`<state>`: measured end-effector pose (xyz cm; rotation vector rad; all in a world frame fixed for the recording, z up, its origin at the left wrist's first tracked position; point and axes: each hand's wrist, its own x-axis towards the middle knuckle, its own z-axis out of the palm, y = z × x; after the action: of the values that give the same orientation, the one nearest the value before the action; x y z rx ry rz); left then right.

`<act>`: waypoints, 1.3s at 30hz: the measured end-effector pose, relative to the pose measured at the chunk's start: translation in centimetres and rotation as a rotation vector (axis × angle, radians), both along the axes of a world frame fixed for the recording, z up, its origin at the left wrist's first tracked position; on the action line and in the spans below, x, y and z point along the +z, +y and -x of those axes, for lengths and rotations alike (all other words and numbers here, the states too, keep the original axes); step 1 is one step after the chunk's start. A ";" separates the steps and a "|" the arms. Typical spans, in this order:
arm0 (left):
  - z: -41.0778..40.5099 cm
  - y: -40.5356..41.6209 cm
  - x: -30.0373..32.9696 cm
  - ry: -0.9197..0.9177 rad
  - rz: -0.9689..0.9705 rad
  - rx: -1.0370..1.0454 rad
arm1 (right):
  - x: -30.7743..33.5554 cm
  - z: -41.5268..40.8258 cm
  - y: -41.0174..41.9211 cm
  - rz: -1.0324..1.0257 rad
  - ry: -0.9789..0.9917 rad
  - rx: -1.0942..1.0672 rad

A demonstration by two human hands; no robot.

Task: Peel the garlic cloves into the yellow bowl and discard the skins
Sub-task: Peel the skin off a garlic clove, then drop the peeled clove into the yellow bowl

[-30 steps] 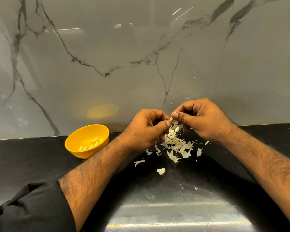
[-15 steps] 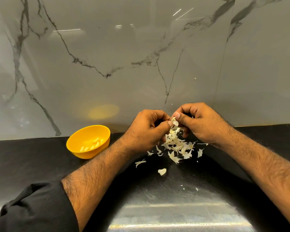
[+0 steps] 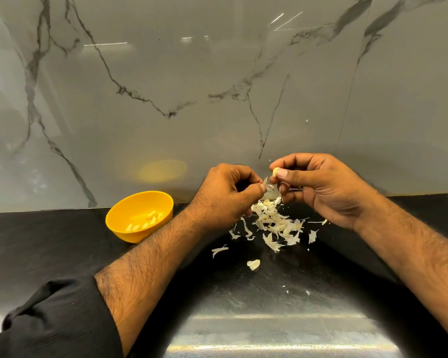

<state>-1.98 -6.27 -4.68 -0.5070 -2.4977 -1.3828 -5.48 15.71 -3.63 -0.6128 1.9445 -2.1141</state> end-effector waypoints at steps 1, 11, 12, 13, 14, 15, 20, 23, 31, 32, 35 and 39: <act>0.1 -0.2 0.2 0.010 0.027 -0.003 | 0.1 -0.1 0.1 0.025 -0.021 0.017; 0.5 -1.3 0.6 -0.059 0.288 -0.037 | 0.1 0.1 0.4 0.044 -0.009 -0.038; 0.6 -1.4 0.6 -0.067 0.299 -0.040 | -0.1 0.2 0.3 -0.012 0.004 -0.054; 0.6 -1.5 0.6 -0.081 0.301 -0.045 | -0.3 0.2 0.2 -0.068 0.011 -0.067; 0.6 -1.6 0.6 -0.101 0.290 -0.048 | -0.4 0.3 0.1 -0.115 0.011 -0.078; 0.6 -1.7 0.6 -0.120 0.273 -0.051 | -0.5 0.3 0.1 -0.147 0.005 -0.090; 0.2 -1.5 0.9 -0.131 0.255 -0.101 | -0.6 0.7 0.6 -0.207 -0.028 -0.144; 0.1 -1.5 1.0 -0.083 0.253 -0.070 | -0.7 0.8 0.6 -0.210 -0.027 -0.151; 0.8 -2.0 0.6 0.005 0.250 -0.002 | -1.0 0.9 0.3 -0.229 0.010 -0.125; 0.8 -2.0 0.5 0.001 0.256 -0.003 | -1.0 0.9 0.3 -0.238 0.014 -0.119; 0.8 -2.0 0.5 -0.005 0.268 -0.002 | -1.1 0.9 0.4 -0.299 0.034 -0.096; 0.7 -2.2 0.8 -0.005 0.260 0.012 | -0.7 0.8 0.6 -0.288 -0.009 -0.102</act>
<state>-2.68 -8.48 -3.83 -0.5373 -2.6949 -1.0611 -6.33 16.36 -4.29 -0.4554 2.2609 -1.8332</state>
